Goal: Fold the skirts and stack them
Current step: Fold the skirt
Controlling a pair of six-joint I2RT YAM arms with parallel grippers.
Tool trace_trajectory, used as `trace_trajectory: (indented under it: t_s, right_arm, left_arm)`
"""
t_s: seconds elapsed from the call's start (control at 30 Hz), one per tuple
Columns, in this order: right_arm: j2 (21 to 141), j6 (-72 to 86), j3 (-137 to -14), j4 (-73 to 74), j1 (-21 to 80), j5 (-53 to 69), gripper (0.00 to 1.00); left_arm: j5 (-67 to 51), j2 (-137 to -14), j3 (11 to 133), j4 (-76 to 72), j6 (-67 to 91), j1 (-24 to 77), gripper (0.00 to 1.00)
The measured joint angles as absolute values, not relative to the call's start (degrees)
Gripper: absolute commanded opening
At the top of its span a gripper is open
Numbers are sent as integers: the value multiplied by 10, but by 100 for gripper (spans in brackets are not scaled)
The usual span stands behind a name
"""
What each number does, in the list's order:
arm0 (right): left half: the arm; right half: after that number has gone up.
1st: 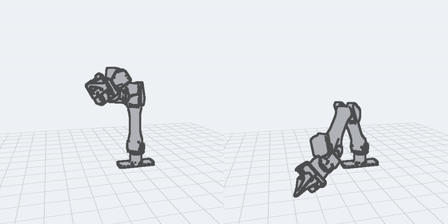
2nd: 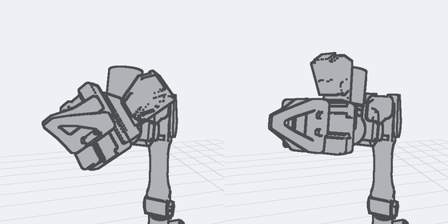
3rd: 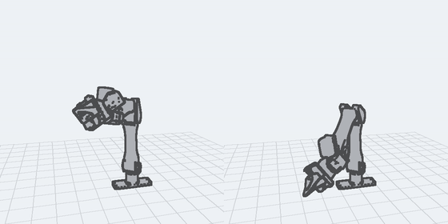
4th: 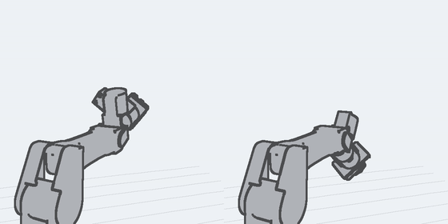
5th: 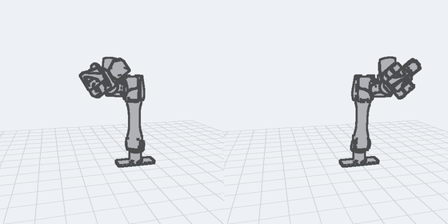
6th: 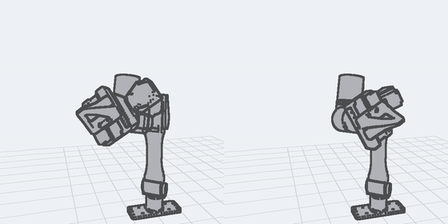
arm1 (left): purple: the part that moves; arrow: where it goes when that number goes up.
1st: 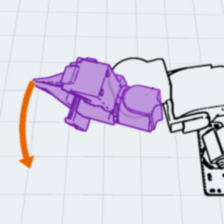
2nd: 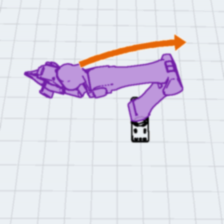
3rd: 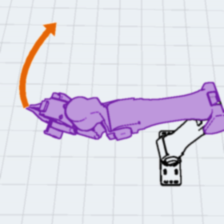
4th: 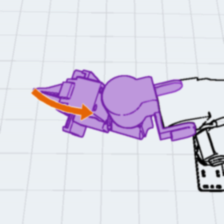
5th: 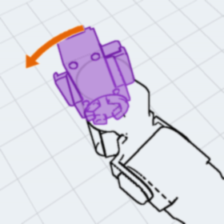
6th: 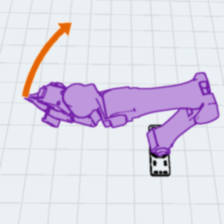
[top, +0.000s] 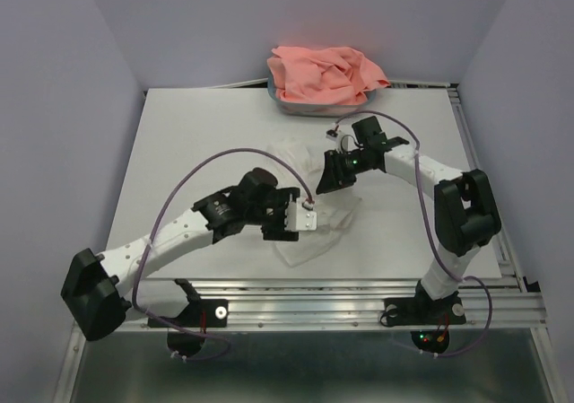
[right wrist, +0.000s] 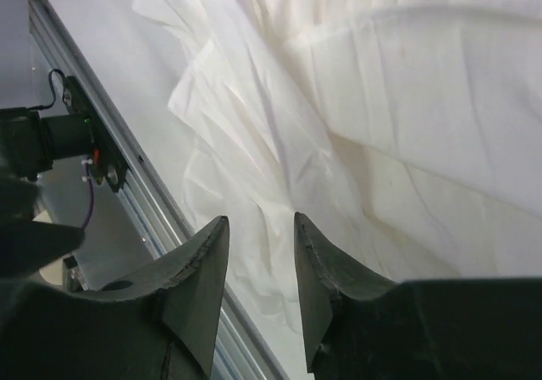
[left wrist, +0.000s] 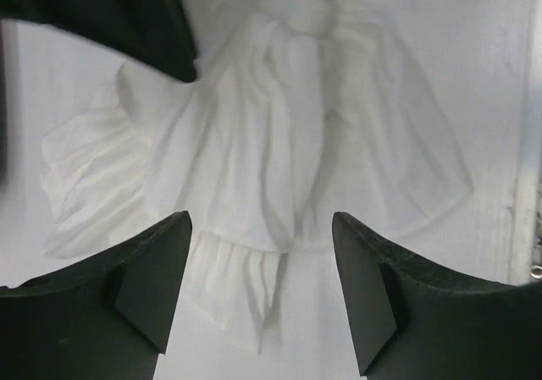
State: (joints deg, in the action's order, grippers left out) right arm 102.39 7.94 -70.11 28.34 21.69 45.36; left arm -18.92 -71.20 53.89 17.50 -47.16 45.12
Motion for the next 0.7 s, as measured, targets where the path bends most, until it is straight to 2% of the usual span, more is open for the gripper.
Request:
trace_trajectory:
  t_s: [0.13, 0.33, 0.47, 0.53, 0.6, 0.63, 0.67, 0.7]
  right_arm:
    - [1016, 73, -738, 288, 216, 443, 42]
    - [1043, 35, -754, 313, 216, 410, 41]
    - [1081, 12, -754, 326, 216, 385, 40]
    - [1101, 4, -754, 328, 216, 375, 39]
    - [1113, -3, -753, 328, 216, 368, 38]
    - [1117, -5, -753, 328, 216, 366, 38]
    - [1121, -8, -753, 328, 216, 364, 38]
    - [1122, -10, -752, 328, 216, 363, 38]
  left_arm:
    - [-195, -680, 472, 199, -522, 518, 79]
    - [-162, -770, 438, 198, -557, 520, 80]
    - [-147, -788, 425, 188, -574, 521, 81]
    - [-138, -789, 416, 170, -582, 521, 79]
    - [-130, -791, 408, 154, -585, 522, 72]
    - [-123, -795, 402, 139, -585, 522, 60]
    - [-117, -800, 398, 129, -585, 524, 53]
    - [-111, -806, 396, 119, -583, 524, 36]
